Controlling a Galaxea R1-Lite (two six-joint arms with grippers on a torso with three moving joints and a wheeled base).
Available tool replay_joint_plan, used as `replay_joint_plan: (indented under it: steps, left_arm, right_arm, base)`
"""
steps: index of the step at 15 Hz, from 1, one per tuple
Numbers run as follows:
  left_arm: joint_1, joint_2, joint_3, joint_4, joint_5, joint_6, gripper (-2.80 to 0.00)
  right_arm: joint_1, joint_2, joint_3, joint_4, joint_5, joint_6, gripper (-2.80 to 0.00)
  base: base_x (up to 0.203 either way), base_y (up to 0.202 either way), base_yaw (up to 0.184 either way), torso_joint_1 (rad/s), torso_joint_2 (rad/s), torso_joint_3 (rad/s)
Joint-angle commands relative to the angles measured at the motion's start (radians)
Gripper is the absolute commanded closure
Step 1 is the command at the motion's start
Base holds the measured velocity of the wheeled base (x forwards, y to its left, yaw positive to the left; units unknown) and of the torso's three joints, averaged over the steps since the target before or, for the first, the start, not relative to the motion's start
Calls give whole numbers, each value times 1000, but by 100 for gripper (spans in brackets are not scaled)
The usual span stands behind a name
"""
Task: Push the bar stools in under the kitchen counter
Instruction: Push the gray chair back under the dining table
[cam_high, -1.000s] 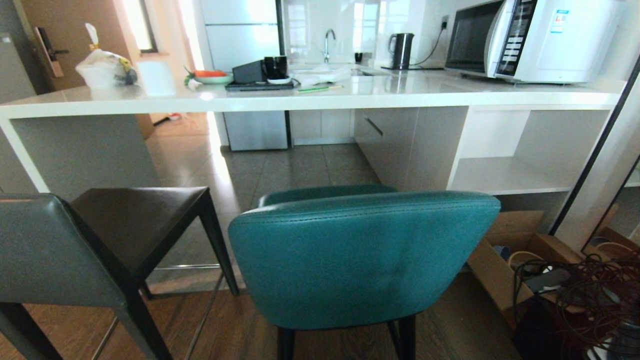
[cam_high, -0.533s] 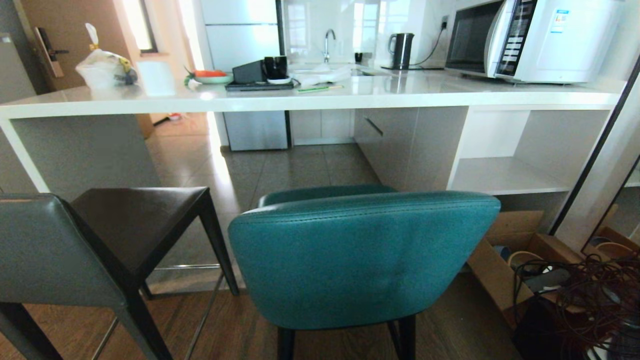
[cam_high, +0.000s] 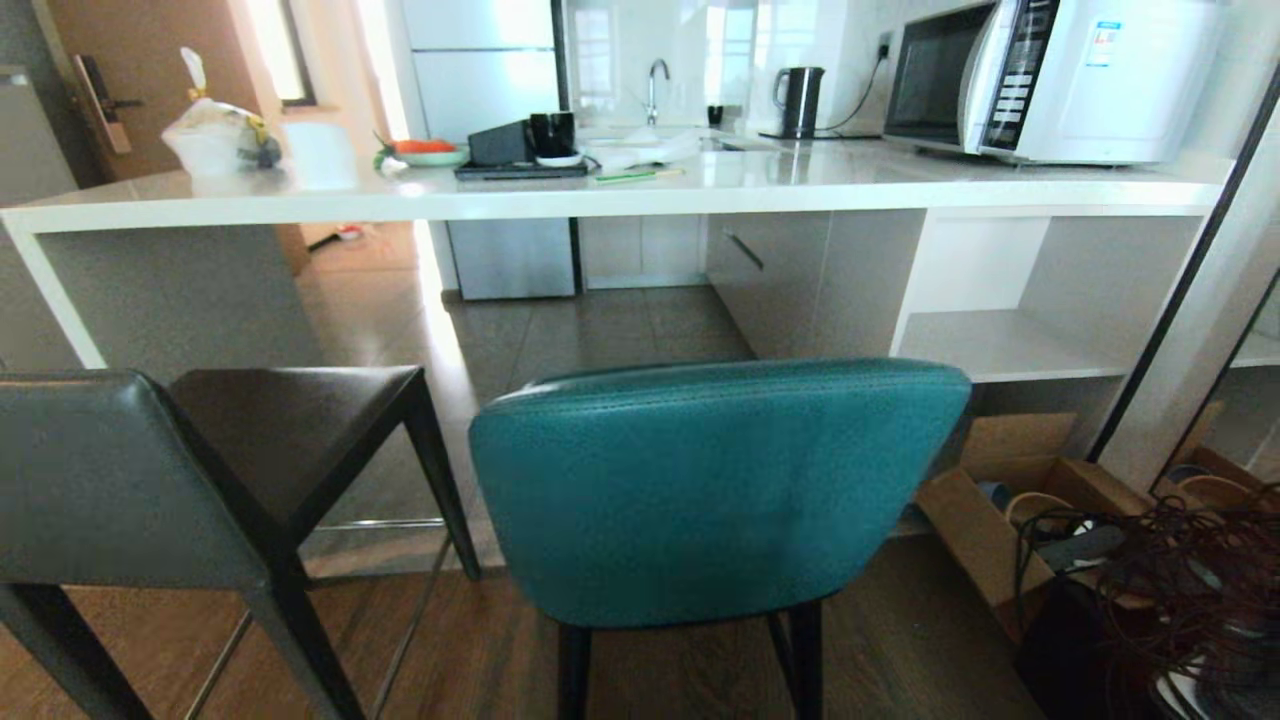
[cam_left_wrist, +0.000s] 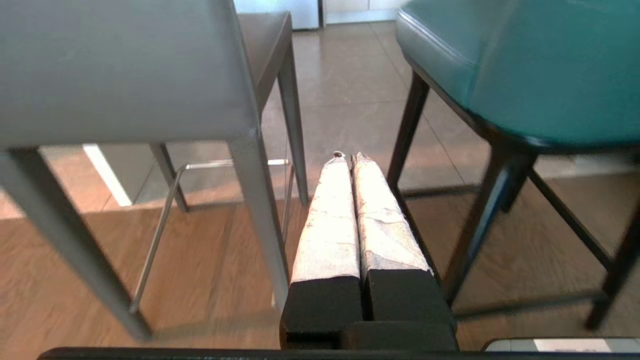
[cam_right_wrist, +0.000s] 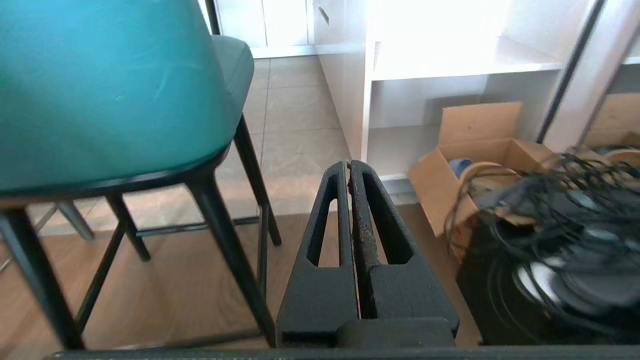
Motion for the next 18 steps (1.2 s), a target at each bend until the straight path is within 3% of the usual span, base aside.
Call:
replay_joint_plan:
  steps: [1, 9, 18]
  left_arm:
    - [0, -3, 3, 0, 0, 1, 0]
    - [-2, -1, 3, -1, 1, 1, 0]
    - [-2, -2, 3, -1, 1, 3, 0]
  right_arm:
    - [0, 0, 23, 0, 0, 0, 0]
    - [0, 0, 23, 0, 0, 0, 0]
    - [0, 0, 23, 0, -5, 6, 0]
  base:
    - [-203, 0, -5, -2, 2, 2]
    - [-33, 10, -3, 0, 0, 1]
    - [0, 191, -3, 4, 3, 3]
